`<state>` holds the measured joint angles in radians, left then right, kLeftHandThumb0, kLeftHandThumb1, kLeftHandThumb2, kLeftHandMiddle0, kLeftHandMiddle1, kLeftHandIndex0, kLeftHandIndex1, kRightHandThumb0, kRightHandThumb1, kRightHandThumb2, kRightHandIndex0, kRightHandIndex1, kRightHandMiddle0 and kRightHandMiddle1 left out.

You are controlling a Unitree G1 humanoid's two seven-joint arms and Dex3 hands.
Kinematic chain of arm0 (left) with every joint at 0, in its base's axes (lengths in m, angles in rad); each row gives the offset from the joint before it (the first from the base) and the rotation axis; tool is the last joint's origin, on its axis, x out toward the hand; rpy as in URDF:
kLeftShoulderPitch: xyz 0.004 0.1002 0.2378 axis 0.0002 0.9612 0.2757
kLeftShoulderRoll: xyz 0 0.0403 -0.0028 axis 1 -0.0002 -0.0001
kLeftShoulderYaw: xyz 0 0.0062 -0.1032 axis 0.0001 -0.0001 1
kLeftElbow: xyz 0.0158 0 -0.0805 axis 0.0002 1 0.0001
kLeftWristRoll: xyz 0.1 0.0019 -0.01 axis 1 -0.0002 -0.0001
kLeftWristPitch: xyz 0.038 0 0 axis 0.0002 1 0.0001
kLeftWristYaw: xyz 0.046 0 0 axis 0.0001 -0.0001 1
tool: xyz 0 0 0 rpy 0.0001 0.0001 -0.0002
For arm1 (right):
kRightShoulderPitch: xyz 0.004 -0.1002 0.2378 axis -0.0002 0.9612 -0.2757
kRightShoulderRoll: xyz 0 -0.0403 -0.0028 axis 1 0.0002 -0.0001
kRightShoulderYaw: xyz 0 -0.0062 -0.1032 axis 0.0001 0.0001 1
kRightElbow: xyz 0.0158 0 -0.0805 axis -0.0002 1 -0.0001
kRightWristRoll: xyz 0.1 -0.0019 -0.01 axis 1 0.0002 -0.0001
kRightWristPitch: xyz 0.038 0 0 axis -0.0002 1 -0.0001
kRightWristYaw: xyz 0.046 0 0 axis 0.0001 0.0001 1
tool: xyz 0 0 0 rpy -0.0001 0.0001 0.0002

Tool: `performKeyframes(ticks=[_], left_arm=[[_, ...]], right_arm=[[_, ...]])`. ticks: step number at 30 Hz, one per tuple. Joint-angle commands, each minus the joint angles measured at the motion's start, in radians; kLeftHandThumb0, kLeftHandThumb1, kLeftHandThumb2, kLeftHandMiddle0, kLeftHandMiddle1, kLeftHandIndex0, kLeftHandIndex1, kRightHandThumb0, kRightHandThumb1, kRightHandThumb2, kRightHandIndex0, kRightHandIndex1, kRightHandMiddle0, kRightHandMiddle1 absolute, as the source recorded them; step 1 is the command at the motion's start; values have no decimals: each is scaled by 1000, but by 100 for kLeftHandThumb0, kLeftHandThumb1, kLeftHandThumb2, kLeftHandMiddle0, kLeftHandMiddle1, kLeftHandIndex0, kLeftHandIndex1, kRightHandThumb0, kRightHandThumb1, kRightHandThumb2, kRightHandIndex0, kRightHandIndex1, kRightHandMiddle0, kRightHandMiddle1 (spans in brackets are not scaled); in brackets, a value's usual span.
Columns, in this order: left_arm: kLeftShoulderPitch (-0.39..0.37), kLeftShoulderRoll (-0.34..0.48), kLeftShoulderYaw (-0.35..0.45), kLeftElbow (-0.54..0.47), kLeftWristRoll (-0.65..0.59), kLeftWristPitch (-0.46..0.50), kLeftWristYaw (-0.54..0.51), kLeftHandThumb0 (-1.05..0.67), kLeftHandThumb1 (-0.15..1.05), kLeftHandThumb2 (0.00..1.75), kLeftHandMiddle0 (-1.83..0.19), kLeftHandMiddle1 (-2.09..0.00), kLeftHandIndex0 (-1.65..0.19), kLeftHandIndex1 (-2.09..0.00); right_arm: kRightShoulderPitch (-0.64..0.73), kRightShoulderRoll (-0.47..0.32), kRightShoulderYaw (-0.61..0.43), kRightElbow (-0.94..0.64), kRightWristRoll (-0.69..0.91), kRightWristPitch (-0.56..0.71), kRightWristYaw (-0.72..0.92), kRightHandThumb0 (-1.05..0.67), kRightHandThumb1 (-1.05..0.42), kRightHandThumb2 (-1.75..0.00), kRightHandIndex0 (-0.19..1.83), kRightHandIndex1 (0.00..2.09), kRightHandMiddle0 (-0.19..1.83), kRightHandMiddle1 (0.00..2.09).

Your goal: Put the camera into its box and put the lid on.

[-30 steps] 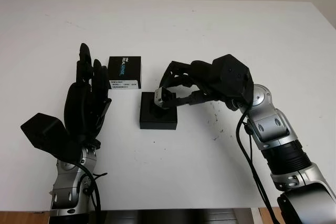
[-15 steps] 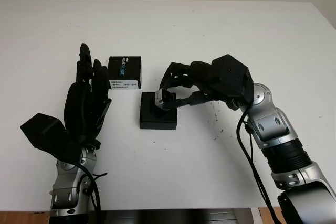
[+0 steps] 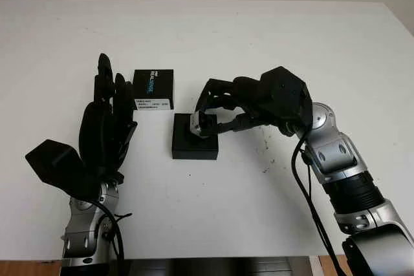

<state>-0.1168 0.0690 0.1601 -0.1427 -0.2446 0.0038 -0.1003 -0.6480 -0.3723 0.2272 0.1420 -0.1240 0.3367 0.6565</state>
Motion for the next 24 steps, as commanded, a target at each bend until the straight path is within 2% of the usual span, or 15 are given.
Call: performKeyframes(ticks=[1,17,24], left_arm=[[10,-2,-1,-19,2,-9,0,-74,105,43,19,0,19,0],[11,-2,-3,-24,4,-7,4,-75,105,42,19,0,19,0],[9,-7,-1,-27,-8,-7,-1,-76,105,41,19,0,19,0]], right_arm=[[14,-5,7,-13,5,-5,6,-43,-97,-5,22,46,32,185],[20,-10,13,0,-6,-26,11,-41,-97,-5,20,50,32,189],[30,-38,46,1,-71,-115,-8,-43,-99,-6,19,49,28,187]])
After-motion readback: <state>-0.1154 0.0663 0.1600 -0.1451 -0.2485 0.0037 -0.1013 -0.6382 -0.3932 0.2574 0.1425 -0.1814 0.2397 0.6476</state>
